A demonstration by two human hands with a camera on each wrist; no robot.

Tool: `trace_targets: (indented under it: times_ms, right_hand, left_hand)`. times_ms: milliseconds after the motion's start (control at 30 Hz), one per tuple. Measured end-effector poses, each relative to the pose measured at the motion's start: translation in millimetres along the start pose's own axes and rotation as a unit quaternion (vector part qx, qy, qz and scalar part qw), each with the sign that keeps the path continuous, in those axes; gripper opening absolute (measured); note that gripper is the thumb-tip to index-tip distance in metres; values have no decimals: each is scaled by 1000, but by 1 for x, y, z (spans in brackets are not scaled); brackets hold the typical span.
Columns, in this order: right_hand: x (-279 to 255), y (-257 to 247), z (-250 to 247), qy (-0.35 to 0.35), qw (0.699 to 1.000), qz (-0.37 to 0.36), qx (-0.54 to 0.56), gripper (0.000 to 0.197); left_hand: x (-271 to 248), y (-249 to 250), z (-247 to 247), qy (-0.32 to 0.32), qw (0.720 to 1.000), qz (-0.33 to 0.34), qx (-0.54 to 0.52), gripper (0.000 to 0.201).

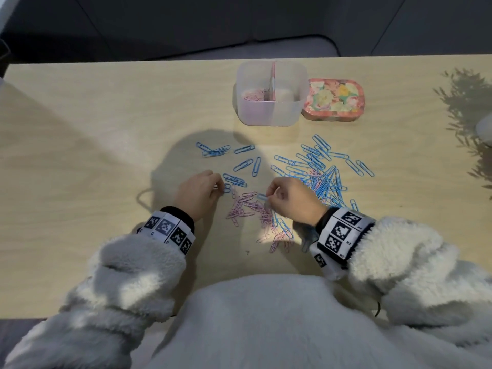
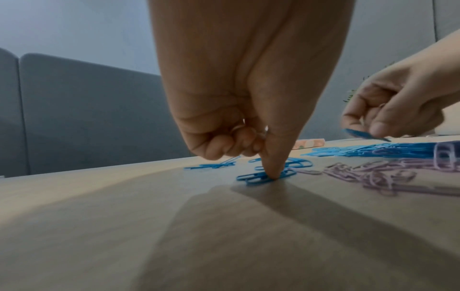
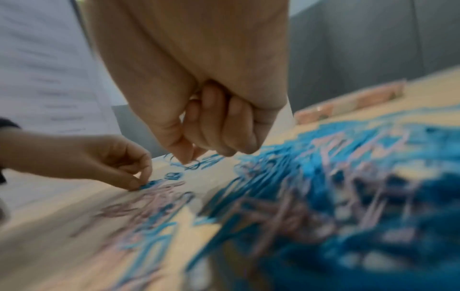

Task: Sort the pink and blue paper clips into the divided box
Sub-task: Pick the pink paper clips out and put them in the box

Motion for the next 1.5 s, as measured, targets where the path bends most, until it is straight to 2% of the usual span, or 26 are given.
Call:
trace_targets:
  times_ms: [67, 133, 200, 300, 500, 567, 667, 833, 933, 1000, 1067, 1100, 1233, 1367, 1500]
  right_hand:
    - [2, 7, -10, 65, 995, 10, -71, 7]
    - [4, 11, -18, 97, 991, 11, -88, 9]
    - [5, 11, -21, 88, 992, 11, -94, 5]
    - [3, 0, -11, 54, 988, -49, -134, 24]
    - [-4, -11, 10, 17, 974, -130, -184, 26]
    - [-11, -4, 4, 22, 977, -119, -175, 24]
    - [-20, 12, -5, 39, 984, -53, -163, 17]
    - [-26, 14, 9, 17, 985, -29, -170, 16]
    - [-25, 22, 1, 34, 988, 4, -149, 5]
    - [-26, 30, -10, 67, 986, 23, -149, 5]
    - [-32, 34, -18, 81, 986, 12, -144, 7]
    - [-36, 34, -19, 65, 988, -9, -141, 10]
    - [-57, 32, -1, -67, 975, -102, -185, 18]
    - [-56, 37, 7, -34, 976, -104, -186, 17]
    - [-43, 35, 5, -18, 984, -74, -163, 11]
  left_hand:
    - [-2, 1, 2, -2, 1000, 1, 6, 12]
    - [-5, 3, 1, 2, 1000, 6, 12, 15]
    - [-9, 7, 0, -8, 1000, 20, 13, 21]
    - [-13, 14, 1, -46, 998, 35, 33, 37]
    - [-18, 24, 8, -69, 994, 51, 67, 35]
    - [-22, 26, 13, -86, 993, 67, 54, 32]
    - [-23, 26, 17, -91, 994, 64, 12, 35]
    - [-16, 28, 23, -115, 991, 42, -46, 65]
    - [-15, 35, 28, -120, 991, 42, -40, 70]
    - [-16, 36, 30, -114, 992, 47, -37, 71]
    - [-16, 35, 31, -112, 992, 50, -42, 72]
    - [-17, 34, 31, -111, 991, 51, -45, 72]
    - [-23, 32, 27, -90, 994, 35, -56, 79]
    - [-28, 32, 32, -86, 995, 26, -50, 84]
    - [-25, 34, 36, -83, 995, 15, -61, 75]
Point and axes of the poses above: each hand's wrist, its own x-axis towards the middle knuckle, its own z-axis out of the palm, y = z × x, the point moved 1 cm from there along x, towards the middle knuckle, and after that the axes turned 9 degrees about -x, right-handed, at the moved point
